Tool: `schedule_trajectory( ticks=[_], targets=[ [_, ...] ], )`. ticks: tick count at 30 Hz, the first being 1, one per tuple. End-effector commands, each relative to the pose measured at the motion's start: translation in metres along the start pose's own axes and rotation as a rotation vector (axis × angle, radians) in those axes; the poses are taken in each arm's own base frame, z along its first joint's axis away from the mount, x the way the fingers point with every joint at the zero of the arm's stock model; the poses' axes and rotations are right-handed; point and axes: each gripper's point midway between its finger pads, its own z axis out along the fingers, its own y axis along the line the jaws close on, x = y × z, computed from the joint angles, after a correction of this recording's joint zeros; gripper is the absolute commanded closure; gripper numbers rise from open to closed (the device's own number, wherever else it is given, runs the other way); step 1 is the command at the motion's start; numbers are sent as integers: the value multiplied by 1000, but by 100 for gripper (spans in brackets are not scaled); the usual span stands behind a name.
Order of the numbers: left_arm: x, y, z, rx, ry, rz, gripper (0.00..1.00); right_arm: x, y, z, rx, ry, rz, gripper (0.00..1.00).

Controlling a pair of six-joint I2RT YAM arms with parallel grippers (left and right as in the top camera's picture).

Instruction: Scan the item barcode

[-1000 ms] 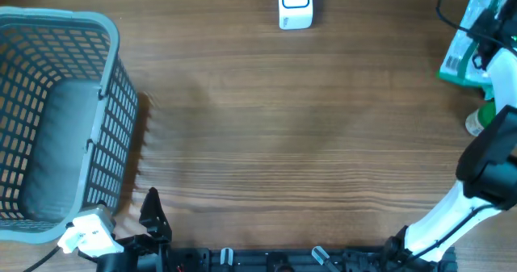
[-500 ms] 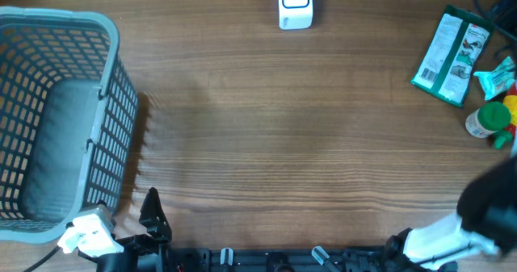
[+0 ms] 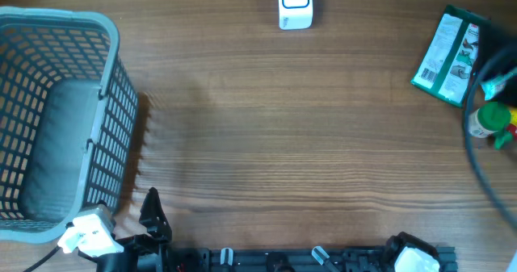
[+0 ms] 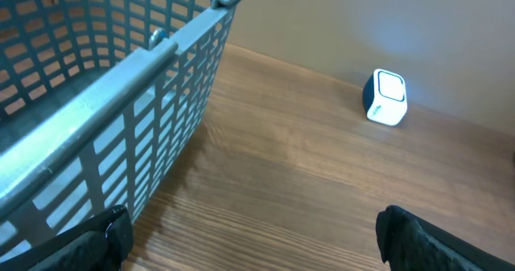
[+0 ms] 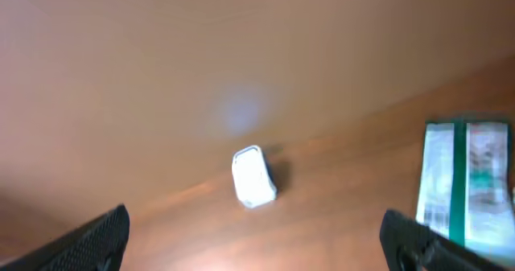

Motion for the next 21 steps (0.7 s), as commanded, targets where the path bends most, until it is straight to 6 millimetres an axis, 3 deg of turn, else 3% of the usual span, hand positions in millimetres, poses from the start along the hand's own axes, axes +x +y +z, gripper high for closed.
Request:
schedule_trajectory(
  ticks=[1, 3, 5, 9, 12, 17, 21],
  targets=[
    [-1, 0, -1, 3, -6, -4, 0, 30, -6, -19, 72, 66, 46, 0],
    [-1, 0, -1, 3, -6, -4, 0, 49, -21, -28, 170, 117, 52, 1],
    [-1, 0, -1, 3, -6, -4, 0, 63, -21, -33, 155, 184, -123, 0],
    [-1, 0, -1, 3, -6, -4, 0, 88, 5, -47, -20, 252, -518, 0],
    [-1, 0, -1, 3, -6, -4, 0, 125, 36, -71, -231, 263, -769, 0],
    [-1, 0, -1, 3, -6, -4, 0, 172, 47, -96, -320, 226, -899, 0],
    [-1, 0, -1, 3, -6, -4, 0, 194, 44, -96, -339, 179, -907, 0]
  ],
)
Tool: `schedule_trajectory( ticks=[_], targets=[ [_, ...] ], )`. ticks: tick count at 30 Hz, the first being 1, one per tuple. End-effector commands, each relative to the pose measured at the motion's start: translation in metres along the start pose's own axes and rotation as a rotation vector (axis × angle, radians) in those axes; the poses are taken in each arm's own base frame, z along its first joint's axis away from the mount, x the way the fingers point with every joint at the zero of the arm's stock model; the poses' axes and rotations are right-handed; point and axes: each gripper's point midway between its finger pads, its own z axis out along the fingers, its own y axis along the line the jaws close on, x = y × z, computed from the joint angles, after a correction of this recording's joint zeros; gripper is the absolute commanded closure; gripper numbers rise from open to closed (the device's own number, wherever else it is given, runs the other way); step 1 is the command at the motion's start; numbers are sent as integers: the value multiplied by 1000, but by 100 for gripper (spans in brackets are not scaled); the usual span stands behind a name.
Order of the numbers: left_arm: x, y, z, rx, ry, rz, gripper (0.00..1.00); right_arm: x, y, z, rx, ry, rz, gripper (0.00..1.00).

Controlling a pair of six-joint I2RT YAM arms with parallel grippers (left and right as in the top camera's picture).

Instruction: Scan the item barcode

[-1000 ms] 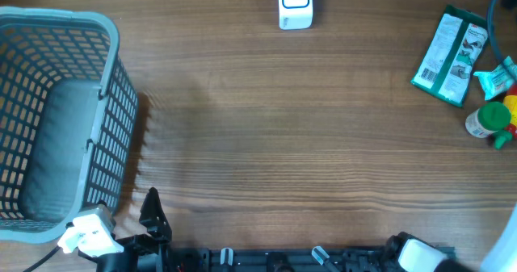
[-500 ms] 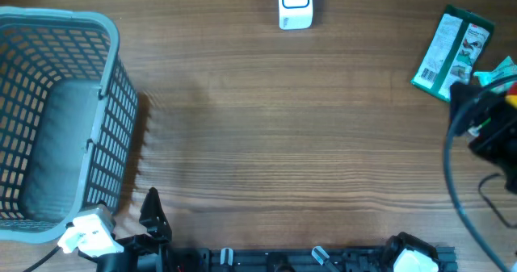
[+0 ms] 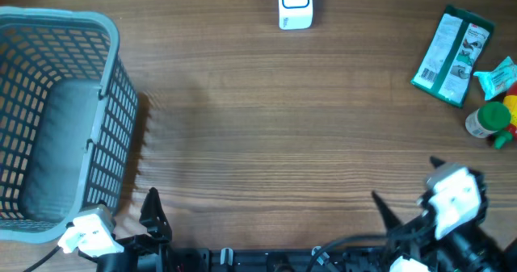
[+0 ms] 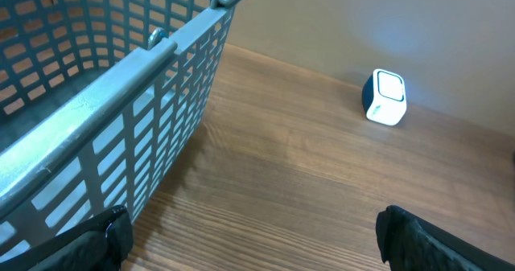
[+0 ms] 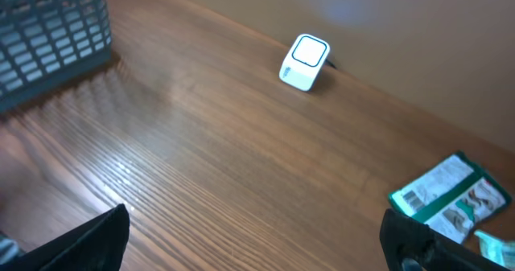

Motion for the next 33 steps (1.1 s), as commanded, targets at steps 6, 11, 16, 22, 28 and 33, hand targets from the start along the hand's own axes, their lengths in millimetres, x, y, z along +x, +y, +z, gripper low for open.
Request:
schedule_trajectory(
  ticks=[6, 11, 16, 22, 28, 33],
  targets=[
    [-1, 0, -1, 3, -7, -4, 0, 22, -3, 43, -59, -185, -25, 0],
    [-1, 0, -1, 3, -7, -4, 0, 32, -44, 86, -71, -335, 117, 0],
    [-1, 0, -1, 3, -7, -4, 0, 42, -53, 106, 27, -457, 201, 0],
    [-1, 0, -1, 3, -7, -4, 0, 46, -62, 102, 175, -601, 251, 0],
    [-1, 0, -1, 3, -7, -4, 0, 80, -73, 127, 203, -643, 377, 0],
    [-1, 0, -1, 3, -7, -4, 0, 114, -92, 142, 299, -582, 553, 0]
  ],
)
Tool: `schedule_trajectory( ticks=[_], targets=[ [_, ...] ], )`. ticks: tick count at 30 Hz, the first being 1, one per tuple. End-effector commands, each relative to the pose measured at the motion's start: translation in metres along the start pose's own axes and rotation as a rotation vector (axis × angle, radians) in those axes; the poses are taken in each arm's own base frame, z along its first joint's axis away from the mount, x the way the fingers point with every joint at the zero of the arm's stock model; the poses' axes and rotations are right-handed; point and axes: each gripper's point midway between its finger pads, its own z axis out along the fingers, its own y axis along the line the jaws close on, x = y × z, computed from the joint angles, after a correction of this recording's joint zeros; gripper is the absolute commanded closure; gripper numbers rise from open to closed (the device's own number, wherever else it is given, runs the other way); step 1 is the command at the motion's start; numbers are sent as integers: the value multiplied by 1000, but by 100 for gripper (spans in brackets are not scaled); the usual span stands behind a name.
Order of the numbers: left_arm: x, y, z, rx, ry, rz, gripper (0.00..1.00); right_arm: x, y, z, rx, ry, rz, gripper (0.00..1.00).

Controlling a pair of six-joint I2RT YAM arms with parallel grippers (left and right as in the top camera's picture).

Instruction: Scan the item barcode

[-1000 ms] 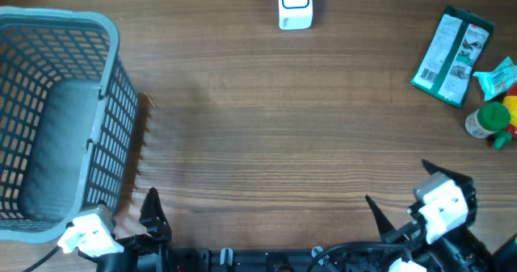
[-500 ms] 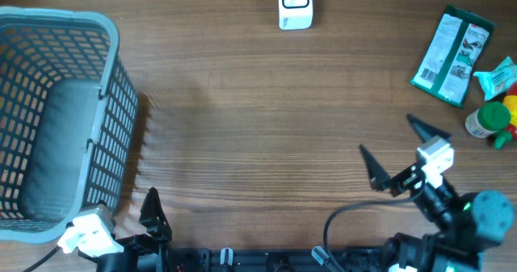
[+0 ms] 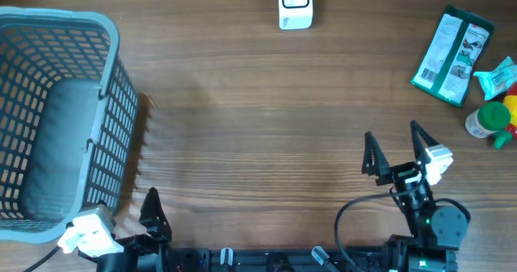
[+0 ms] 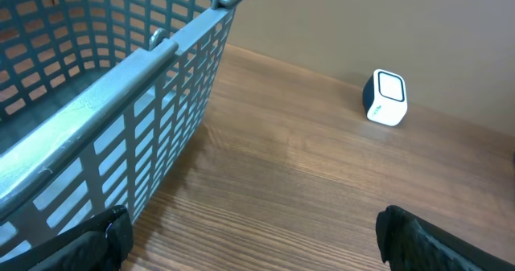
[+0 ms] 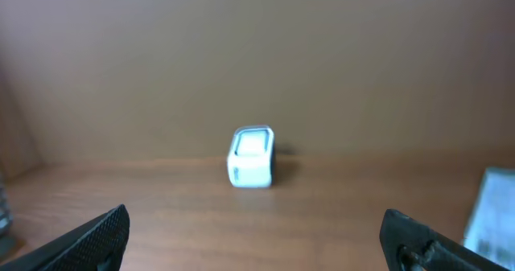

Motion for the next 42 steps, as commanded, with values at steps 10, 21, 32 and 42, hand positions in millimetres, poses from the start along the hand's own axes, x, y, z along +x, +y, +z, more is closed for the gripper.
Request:
schedule_trajectory(
  ticks=[10, 21, 32, 42],
  targets=[
    [-1, 0, -1, 3, -7, -4, 0, 21, -34, -4, 227, 38, 180, 0],
    [-1, 0, -1, 3, -7, -4, 0, 21, -34, -4, 228, 44, 115, 0],
    [-1, 0, -1, 3, -7, -4, 0, 21, -34, -4, 228, 44, 116, 0],
    [-21, -33, 8, 214, -84, 48, 0, 21, -34, -4, 228, 44, 115, 0]
  ],
)
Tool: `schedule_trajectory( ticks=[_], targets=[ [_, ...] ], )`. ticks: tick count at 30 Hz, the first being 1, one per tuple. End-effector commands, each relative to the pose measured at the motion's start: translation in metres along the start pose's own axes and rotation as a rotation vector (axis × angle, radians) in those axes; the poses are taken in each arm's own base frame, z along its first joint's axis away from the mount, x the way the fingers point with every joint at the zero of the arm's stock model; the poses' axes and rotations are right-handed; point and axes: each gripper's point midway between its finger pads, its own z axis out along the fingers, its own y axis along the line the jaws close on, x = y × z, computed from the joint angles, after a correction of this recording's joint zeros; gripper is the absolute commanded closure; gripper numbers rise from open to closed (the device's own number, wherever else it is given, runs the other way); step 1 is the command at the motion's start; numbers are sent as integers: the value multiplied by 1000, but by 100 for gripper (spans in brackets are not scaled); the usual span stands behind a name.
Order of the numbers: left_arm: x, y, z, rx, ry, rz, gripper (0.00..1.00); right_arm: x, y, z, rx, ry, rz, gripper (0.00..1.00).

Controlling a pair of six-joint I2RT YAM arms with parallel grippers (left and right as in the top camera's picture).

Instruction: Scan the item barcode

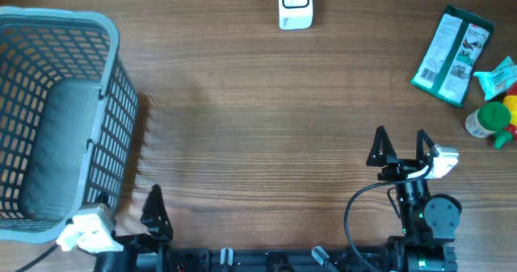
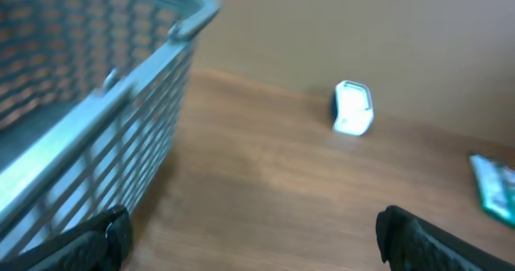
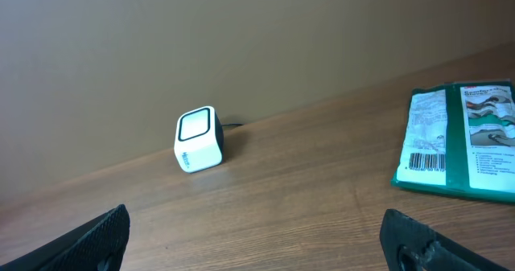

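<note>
A white barcode scanner [image 1: 295, 4] stands at the far middle edge of the table, also in the right wrist view [image 3: 198, 139] and, blurred, in the left wrist view [image 2: 352, 108]. A green and white packet [image 1: 451, 44] with a barcode lies flat at the far right [image 3: 459, 139]. My right gripper [image 1: 401, 144] is open at the near right, facing the far edge, nothing between its fingers [image 3: 253, 239]. My left gripper [image 1: 152, 207] is open at the near left beside the basket [image 2: 253, 239].
A grey mesh basket [image 1: 113, 102] fills the left side of the table [image 2: 121, 110]. Beside the packet at the right edge lie a teal wrapper [image 1: 498, 74], a green-capped white bottle [image 1: 486, 120] and a yellow and red item [image 1: 510, 119].
My right gripper has shifted a little to the right and turned right, so the packet now shows in its view. My left wrist view has swung right and is blurred; the basket sits further left in it.
First the right arm reached over the items at the far right edge. Then it was back at the near right corner, then near right, open, facing the scanner. The left gripper stayed open by the basket until now. Nothing on the table has moved.
</note>
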Motion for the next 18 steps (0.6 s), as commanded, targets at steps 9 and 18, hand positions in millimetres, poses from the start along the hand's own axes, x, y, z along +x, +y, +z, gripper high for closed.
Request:
schedule_trajectory(
  ticks=[9, 18],
  targets=[
    [-2, -51, 70, 339, -203, 240, 0, -3, -1, -1, 8, -17, -20, 0],
    [56, -18, 128, 234, -183, 225, 0, -3, -1, -1, 8, -17, -20, 0]
  ],
)
